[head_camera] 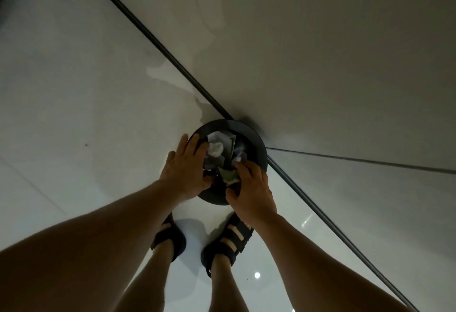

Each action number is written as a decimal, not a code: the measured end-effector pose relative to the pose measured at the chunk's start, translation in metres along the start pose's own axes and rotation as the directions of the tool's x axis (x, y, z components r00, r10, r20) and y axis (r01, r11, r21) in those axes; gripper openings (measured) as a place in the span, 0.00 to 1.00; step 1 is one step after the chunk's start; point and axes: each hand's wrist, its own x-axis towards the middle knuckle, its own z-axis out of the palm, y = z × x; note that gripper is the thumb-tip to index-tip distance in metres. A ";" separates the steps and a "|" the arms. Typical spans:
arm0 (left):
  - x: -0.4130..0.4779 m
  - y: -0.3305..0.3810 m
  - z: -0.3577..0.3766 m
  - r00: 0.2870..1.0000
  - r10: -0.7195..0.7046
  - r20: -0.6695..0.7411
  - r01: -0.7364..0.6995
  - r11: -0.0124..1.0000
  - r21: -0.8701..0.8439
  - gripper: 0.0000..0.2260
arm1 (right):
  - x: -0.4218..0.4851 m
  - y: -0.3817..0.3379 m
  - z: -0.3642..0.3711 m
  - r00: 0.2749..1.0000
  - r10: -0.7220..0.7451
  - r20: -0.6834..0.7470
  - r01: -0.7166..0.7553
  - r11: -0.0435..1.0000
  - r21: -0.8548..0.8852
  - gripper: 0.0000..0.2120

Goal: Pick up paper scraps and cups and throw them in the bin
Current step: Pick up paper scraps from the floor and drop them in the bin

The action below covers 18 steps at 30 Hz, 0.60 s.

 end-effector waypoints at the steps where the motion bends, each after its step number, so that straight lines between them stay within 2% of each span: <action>1: -0.005 0.002 -0.007 1.000 -0.009 -0.004 0.009 1.000 -0.021 0.42 | -0.005 -0.001 -0.008 1.000 -0.001 -0.006 0.001 1.000 -0.004 0.32; 10: -0.095 0.055 -0.114 0.998 -0.039 -0.052 0.035 0.996 -0.085 0.41 | -0.084 -0.048 -0.118 0.999 -0.010 -0.044 0.008 0.999 -0.041 0.35; 15: -0.167 0.099 -0.174 0.996 0.042 -0.078 -0.046 0.998 -0.048 0.40 | -0.171 -0.074 -0.170 0.992 0.028 -0.121 -0.034 0.999 -0.042 0.35; 18: -0.201 0.118 -0.204 0.992 0.121 -0.027 -0.120 0.992 0.047 0.41 | -0.227 -0.088 -0.188 0.978 0.103 -0.181 -0.106 0.994 -0.008 0.36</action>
